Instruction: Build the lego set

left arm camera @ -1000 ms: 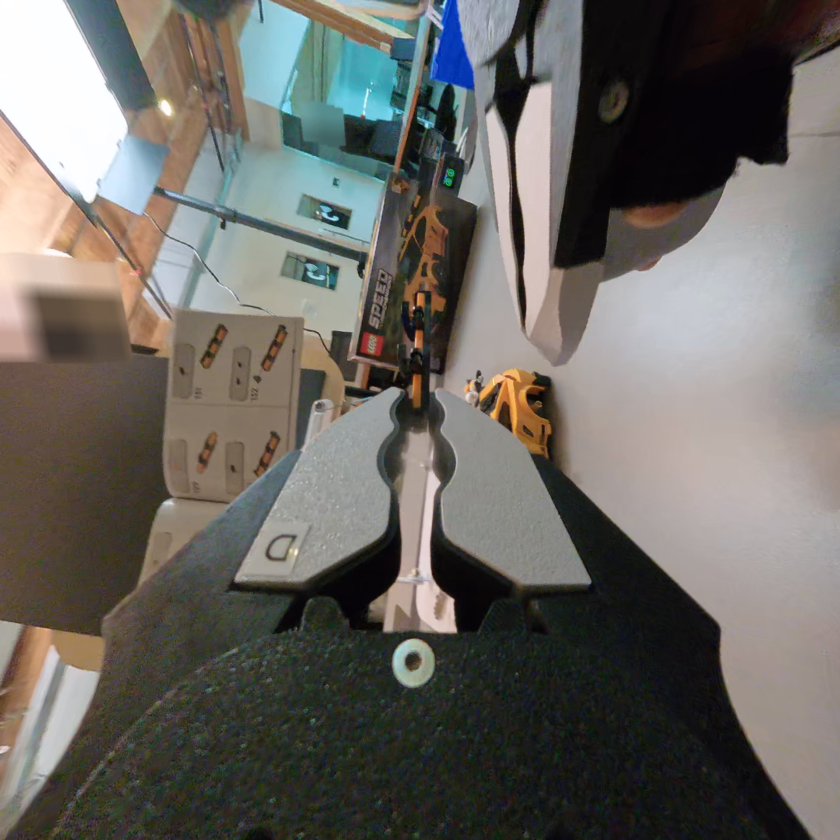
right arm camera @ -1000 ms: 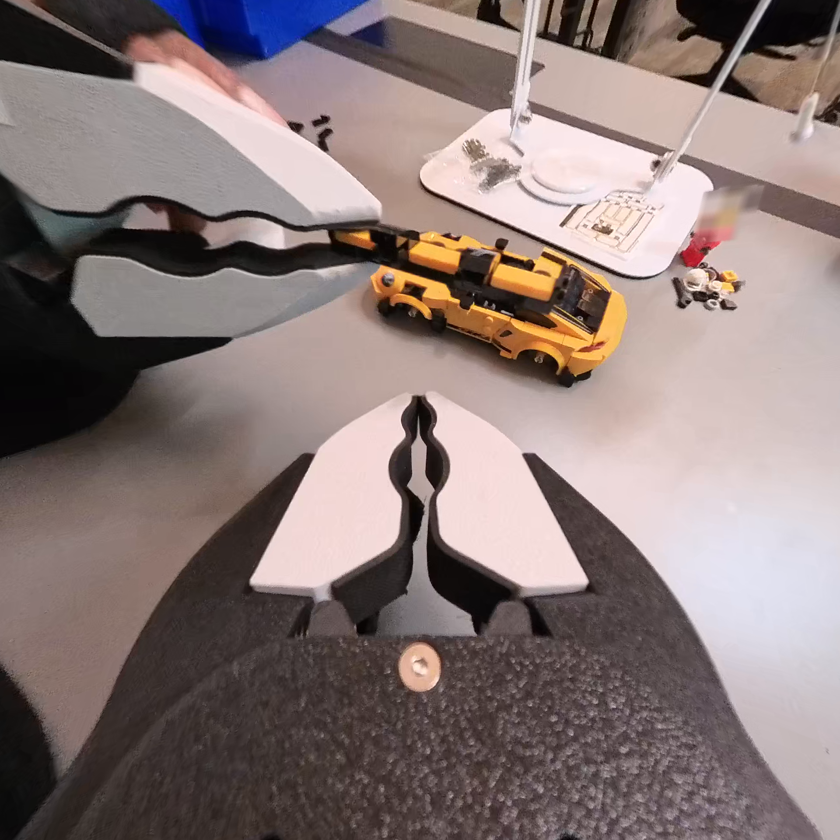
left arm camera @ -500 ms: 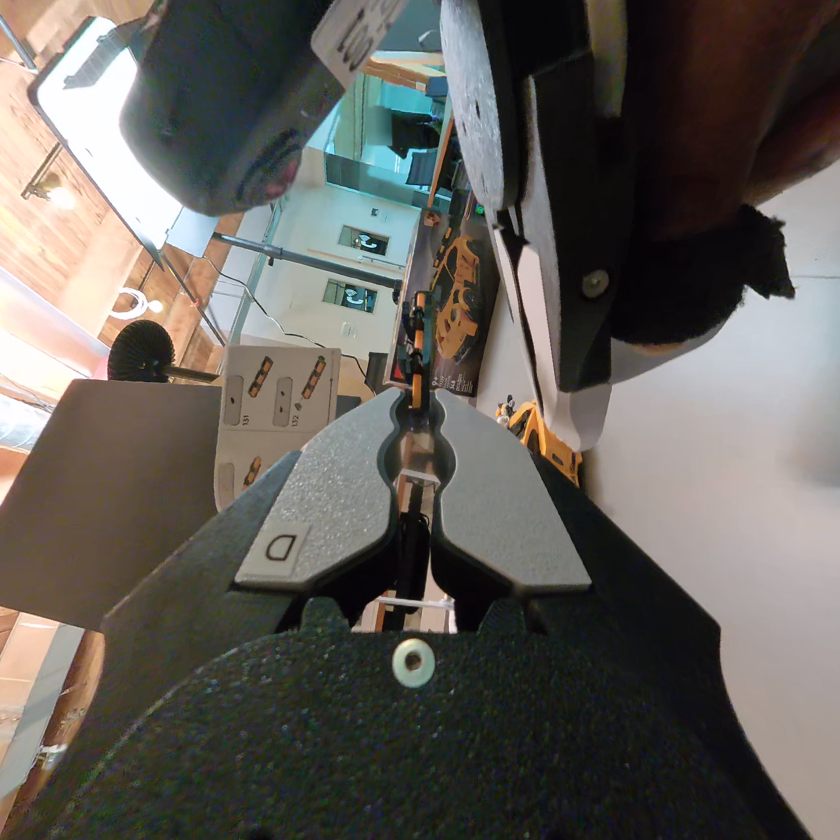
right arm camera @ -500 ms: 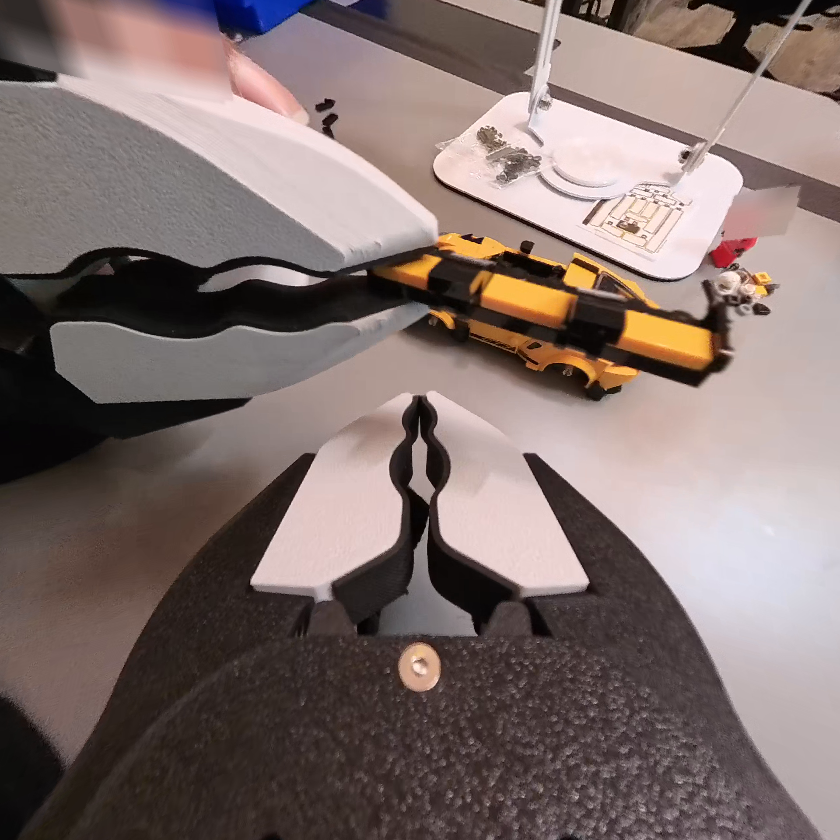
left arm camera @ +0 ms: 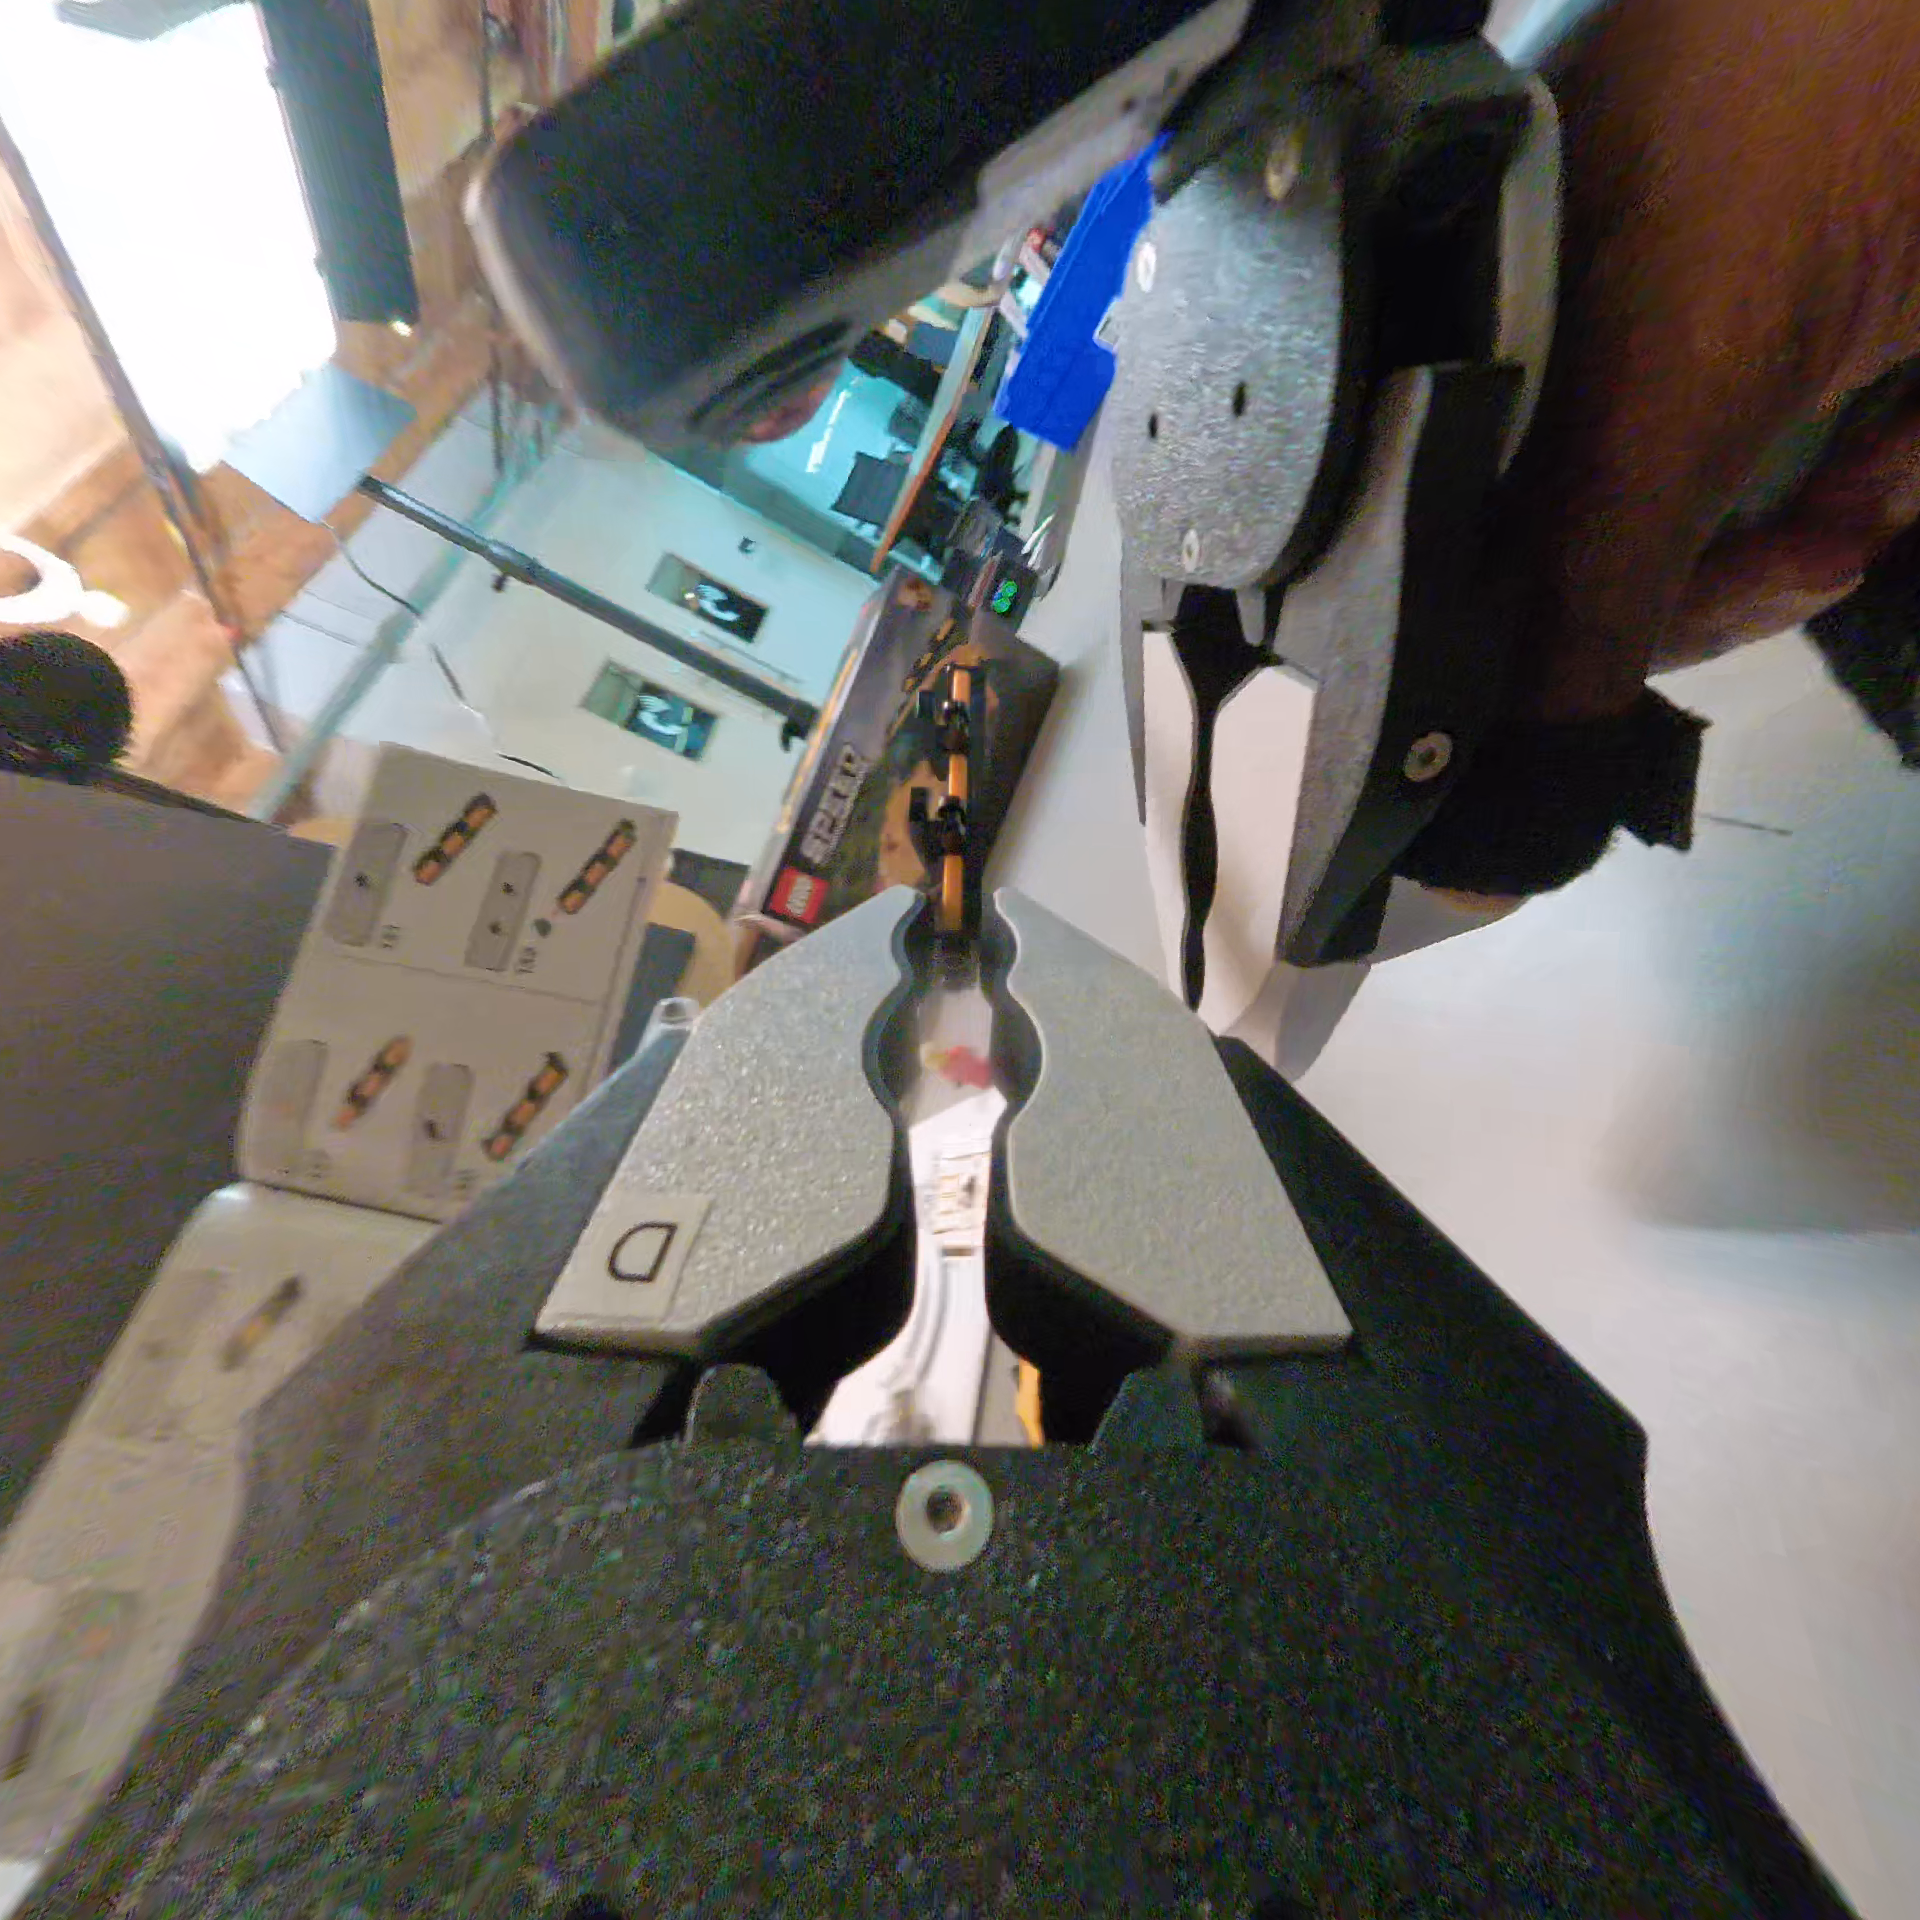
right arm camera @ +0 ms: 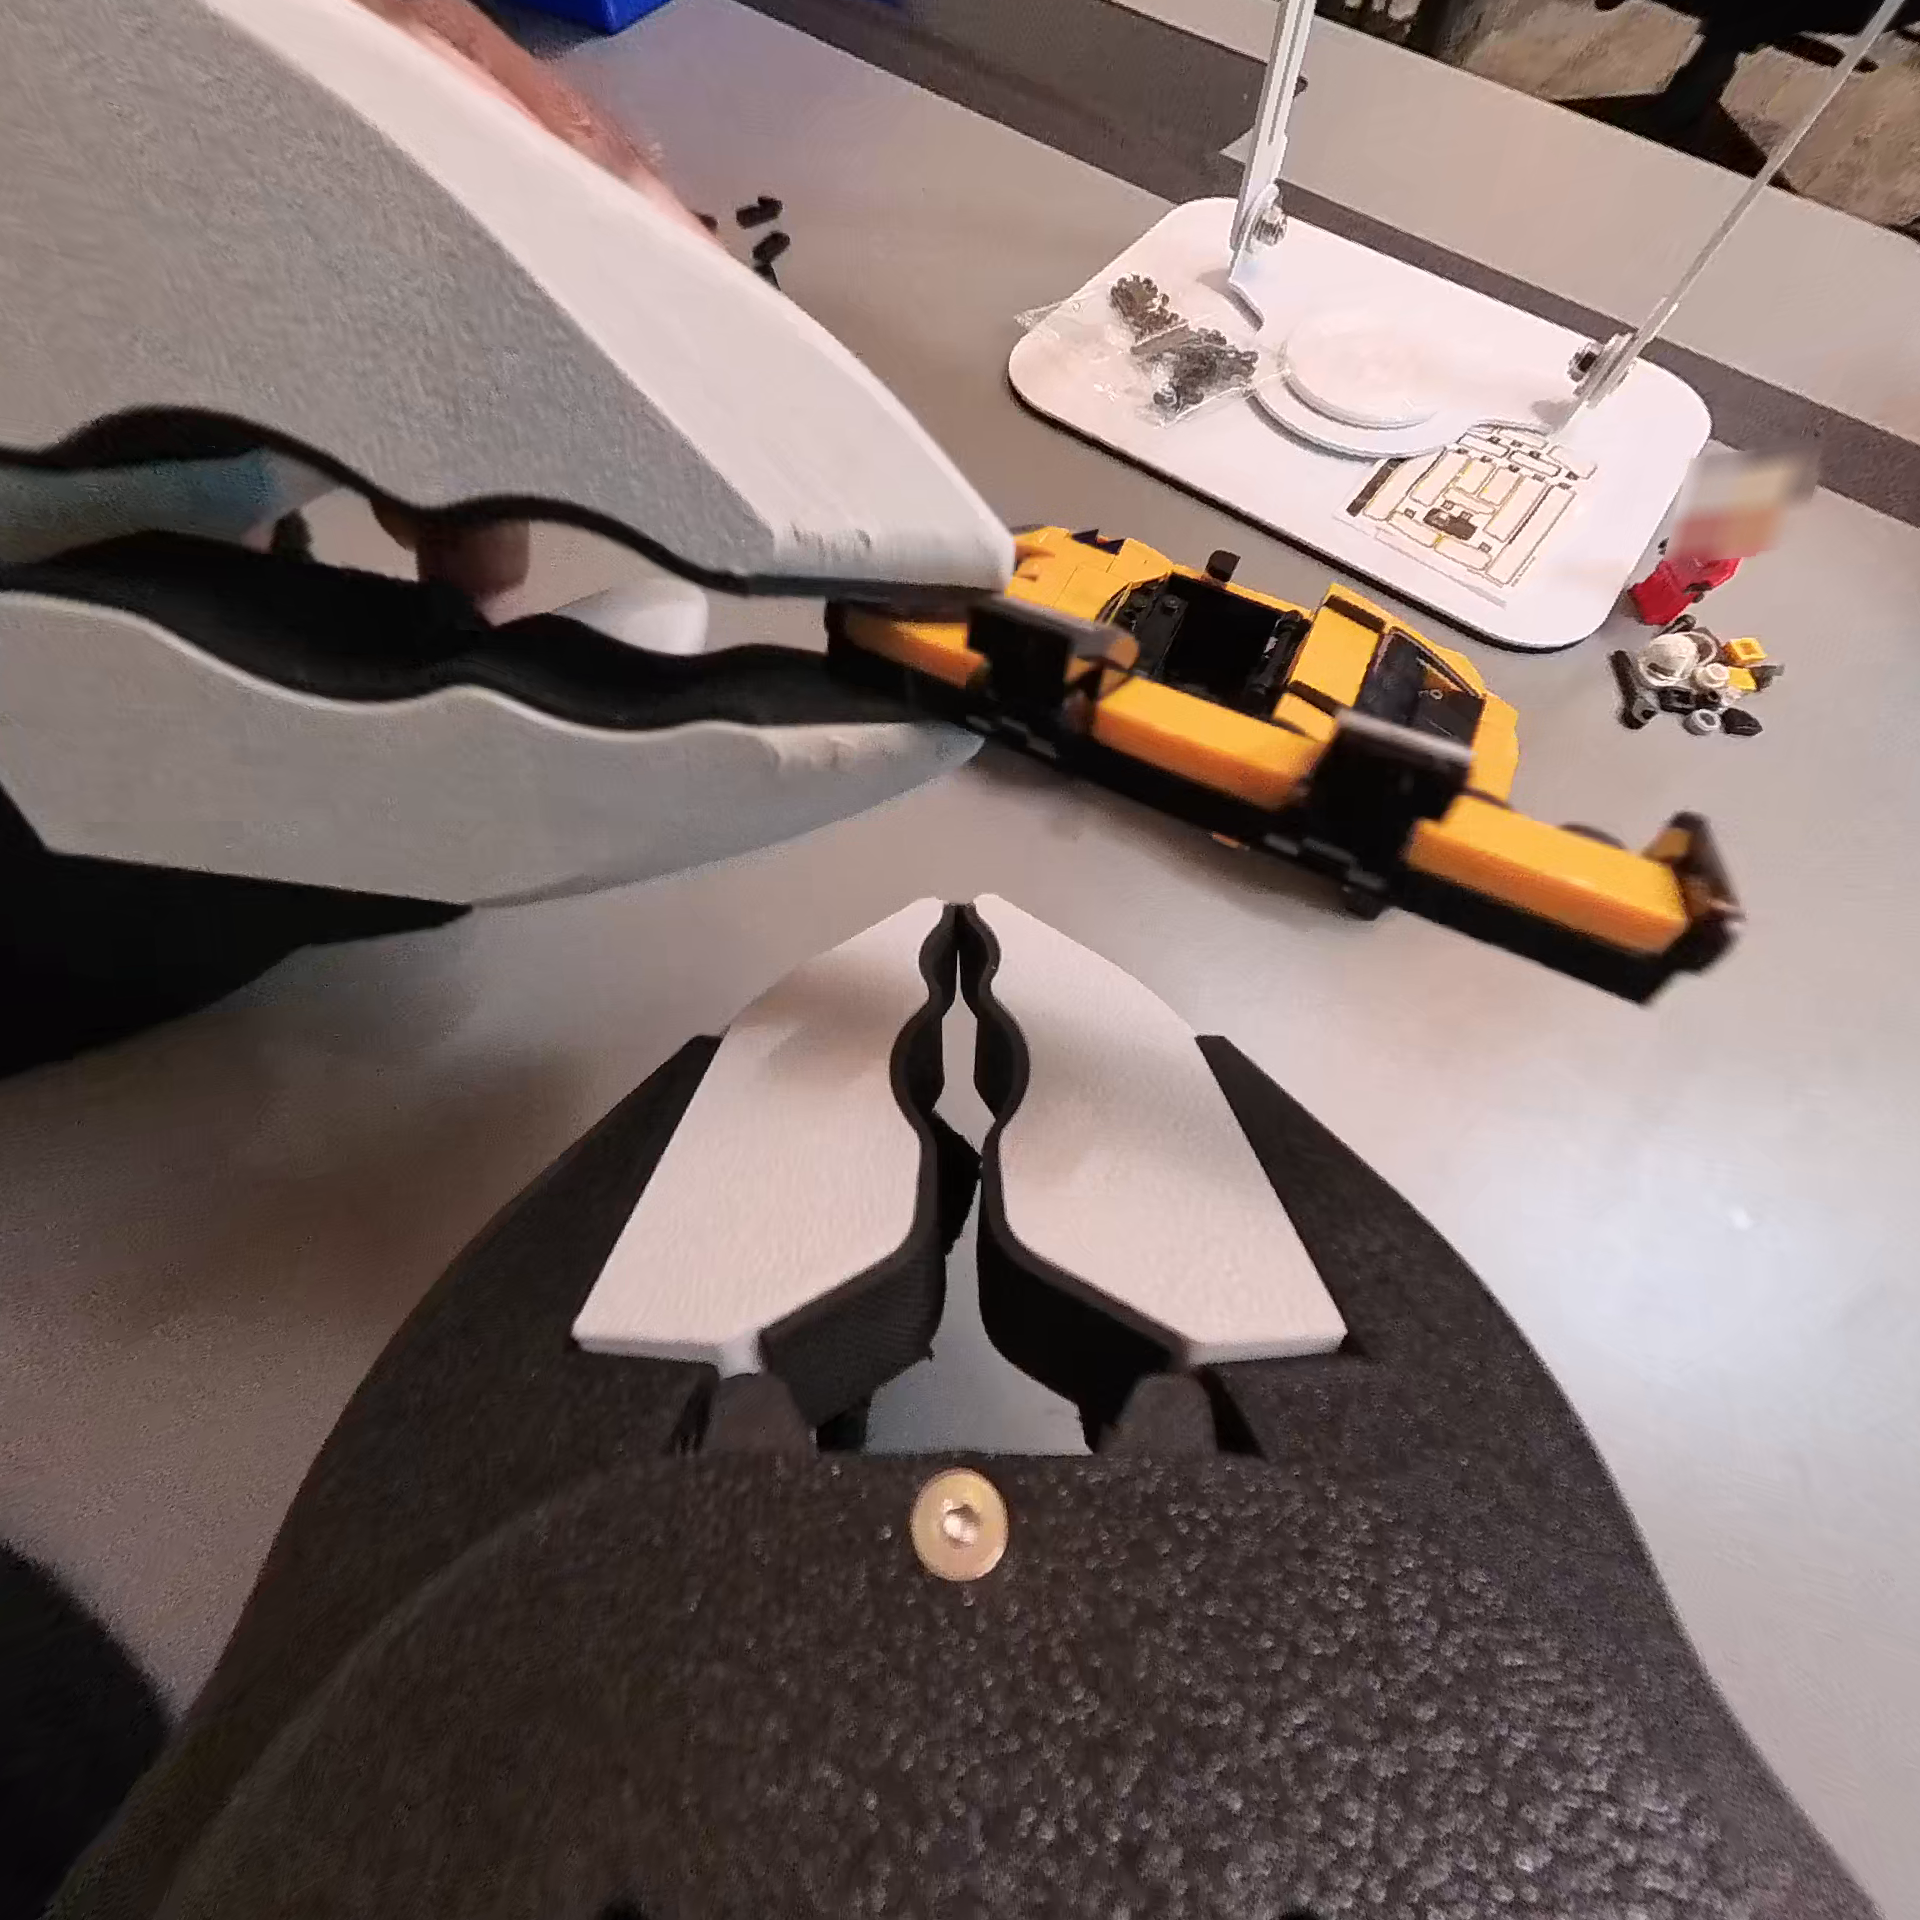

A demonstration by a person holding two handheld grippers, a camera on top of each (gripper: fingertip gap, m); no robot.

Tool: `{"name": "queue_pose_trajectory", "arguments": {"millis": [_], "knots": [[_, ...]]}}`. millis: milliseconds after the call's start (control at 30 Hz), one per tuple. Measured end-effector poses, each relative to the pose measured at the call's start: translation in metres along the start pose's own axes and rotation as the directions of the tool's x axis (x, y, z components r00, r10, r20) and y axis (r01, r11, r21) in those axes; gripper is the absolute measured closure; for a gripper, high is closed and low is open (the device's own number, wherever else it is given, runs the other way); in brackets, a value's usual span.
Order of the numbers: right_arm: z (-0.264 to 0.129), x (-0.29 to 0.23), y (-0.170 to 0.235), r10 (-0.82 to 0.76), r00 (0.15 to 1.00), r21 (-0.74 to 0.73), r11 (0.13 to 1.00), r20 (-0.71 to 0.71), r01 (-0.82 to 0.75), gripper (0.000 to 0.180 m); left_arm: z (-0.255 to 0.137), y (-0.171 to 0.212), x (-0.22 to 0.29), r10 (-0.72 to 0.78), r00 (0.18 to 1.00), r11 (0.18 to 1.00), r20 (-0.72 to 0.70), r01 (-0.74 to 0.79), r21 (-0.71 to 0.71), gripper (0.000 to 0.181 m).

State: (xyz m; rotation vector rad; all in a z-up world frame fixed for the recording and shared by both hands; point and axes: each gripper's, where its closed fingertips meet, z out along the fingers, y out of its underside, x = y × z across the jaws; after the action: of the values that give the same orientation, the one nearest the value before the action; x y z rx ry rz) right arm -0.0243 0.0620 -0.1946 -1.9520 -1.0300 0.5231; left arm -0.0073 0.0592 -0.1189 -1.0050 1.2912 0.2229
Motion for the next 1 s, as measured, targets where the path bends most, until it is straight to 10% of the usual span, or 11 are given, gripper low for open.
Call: {"name": "queue_pose_trajectory", "arguments": {"millis": [300, 1000], "knots": [[-0.011, -0.008, -0.003, 0.033, 0.997, 0.015, 0.999, 0.074, -0.034, 0.180, -0.011, -0.007, -0.003, -0.293, 0.942, 0.933, -0.162, 0.319, 0.169, 0.173], [-0.043, -0.013, -0.004, 0.048, 0.977, 0.013, 0.999, 0.207, -0.052, 0.180, -0.030, -0.014, -0.012, -0.264, 0.941, 0.885, -0.210, 0.323, 0.336, 0.173]]}}
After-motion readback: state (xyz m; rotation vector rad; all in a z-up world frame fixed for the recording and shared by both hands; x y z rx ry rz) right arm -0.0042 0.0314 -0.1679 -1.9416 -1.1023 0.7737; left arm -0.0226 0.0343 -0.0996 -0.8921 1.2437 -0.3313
